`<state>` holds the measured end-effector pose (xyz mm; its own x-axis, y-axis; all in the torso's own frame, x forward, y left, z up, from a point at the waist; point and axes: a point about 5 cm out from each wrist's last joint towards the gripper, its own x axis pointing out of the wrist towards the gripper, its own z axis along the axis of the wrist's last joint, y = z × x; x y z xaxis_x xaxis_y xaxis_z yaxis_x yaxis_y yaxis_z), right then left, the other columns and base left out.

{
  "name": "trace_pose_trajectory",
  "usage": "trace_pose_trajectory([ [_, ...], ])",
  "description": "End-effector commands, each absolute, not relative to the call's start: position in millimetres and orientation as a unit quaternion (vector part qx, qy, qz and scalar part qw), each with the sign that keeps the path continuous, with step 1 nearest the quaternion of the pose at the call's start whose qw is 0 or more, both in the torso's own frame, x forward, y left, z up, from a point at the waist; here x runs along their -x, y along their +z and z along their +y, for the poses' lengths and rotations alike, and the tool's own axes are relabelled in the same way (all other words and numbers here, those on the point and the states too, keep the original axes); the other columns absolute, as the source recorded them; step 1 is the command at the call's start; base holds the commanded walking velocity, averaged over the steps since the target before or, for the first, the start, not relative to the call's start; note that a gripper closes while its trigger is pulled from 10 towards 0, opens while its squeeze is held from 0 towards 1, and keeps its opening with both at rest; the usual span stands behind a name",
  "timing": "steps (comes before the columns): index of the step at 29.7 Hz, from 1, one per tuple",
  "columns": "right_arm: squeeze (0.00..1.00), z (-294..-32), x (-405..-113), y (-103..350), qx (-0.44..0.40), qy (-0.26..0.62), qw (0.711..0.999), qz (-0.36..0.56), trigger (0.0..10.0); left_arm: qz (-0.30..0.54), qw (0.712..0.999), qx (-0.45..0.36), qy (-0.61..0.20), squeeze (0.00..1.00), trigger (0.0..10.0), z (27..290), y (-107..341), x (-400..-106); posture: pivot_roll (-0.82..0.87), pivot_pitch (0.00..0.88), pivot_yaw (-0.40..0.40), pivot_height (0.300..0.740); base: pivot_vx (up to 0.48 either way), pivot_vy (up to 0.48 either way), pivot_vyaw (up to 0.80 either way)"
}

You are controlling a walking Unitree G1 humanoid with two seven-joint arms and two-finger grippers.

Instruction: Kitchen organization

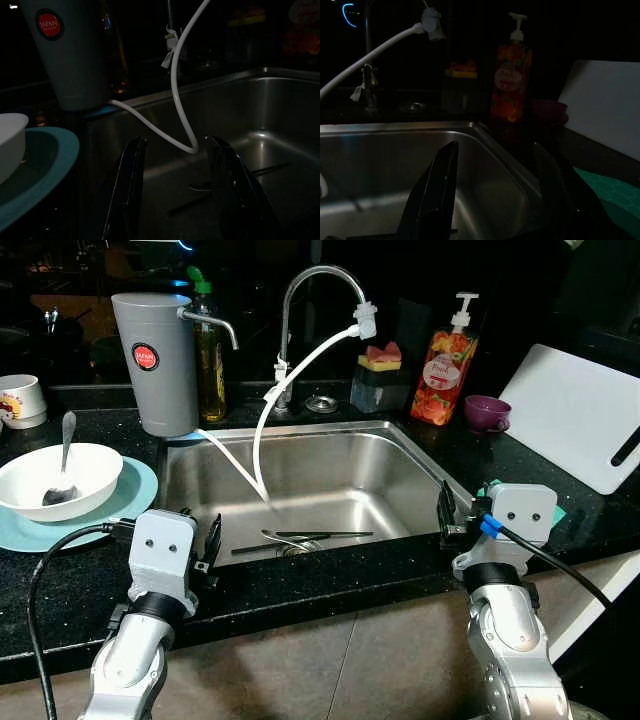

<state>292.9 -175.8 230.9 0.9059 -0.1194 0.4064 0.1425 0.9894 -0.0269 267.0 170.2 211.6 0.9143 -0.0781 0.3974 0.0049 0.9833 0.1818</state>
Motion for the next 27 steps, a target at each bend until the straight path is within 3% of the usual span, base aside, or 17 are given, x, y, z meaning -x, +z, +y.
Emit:
trace_pose_trajectory([
  [1,0.0,-177.9,-293.3,230.2,0.029,-0.069,0.975,-0.207,10.0,-0.205,0.975,-0.086,-0.023,0.0,10.0,168.0,209.8,-268.1,0.12,0.095,-0.093,0.74,0.0,0.0,0.0],
  [27,0.0,-178.0,-293.0,230.1,0.028,-0.072,0.975,-0.207,10.0,-0.205,0.975,-0.087,-0.022,0.0,10.0,168.3,209.7,-268.6,0.12,0.1,-0.091,0.74,0.0,0.0,0.0],
])
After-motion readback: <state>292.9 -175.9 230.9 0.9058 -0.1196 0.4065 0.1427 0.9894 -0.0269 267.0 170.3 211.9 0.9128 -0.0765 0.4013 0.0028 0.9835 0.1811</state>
